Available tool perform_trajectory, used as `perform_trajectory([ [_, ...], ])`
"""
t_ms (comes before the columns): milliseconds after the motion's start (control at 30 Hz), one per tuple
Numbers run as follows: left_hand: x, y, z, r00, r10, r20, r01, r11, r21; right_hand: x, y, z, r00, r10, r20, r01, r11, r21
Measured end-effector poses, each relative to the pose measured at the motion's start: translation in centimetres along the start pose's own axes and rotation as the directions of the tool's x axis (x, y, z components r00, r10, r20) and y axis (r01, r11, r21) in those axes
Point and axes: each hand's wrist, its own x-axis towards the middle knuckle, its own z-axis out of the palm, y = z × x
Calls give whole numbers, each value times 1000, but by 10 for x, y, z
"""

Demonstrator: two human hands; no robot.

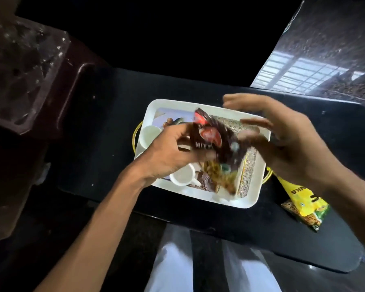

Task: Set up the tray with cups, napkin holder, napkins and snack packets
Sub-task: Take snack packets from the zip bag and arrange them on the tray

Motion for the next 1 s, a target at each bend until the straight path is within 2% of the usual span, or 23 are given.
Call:
perform_trajectory([
  [33, 3, -3, -3, 992, 7, -128, -9, 1000, -16, 2, 4, 6, 992, 113, -53, -104, 984, 145],
  [100, 9, -9, -12, 943, -6, -334, -18, 998, -68, 8, 7, 22, 945, 321, -60, -275, 881, 386],
  [167, 16, -13, -21, 908, -18, -420, -27, 994, -102, 18, 7, 43, 902, 432, -19, -370, 794, 482],
  [233, 25, -15, -34, 901, -1, -435, -18, 999, -39, 35, 4, 67, 888, 460, -13, -415, 812, 411],
  [333, 36, -17, -60, 891, 48, -452, -23, 998, 61, 72, 6, 98, 852, 486, -194, -435, 864, 256],
  [400, 44, -22, -79, 892, 56, -449, -37, 998, 51, 94, 10, 112, 785, 537, -309, -469, 841, 271],
  [467, 53, -29, -98, 904, 33, -427, -37, 999, 0, 112, 16, 126, 738, 575, -353, -495, 817, 297],
  [533, 61, -38, -115, 921, 15, -388, -3, 1000, 29, 125, 23, 139, 712, 602, -362, -540, 798, 267],
  [633, 73, -53, -131, 939, 18, -344, 47, 983, 179, 137, 36, 157, 698, 623, -354, -619, 773, 140],
  [767, 85, -70, -138, 940, -33, -340, 118, 965, 232, 145, 52, 172, 670, 663, -335, -699, 715, 18],
  [1000, 91, -85, -134, 924, -66, -377, 206, 916, 344, 151, 61, 181, 620, 712, -329, -750, 661, 17],
])
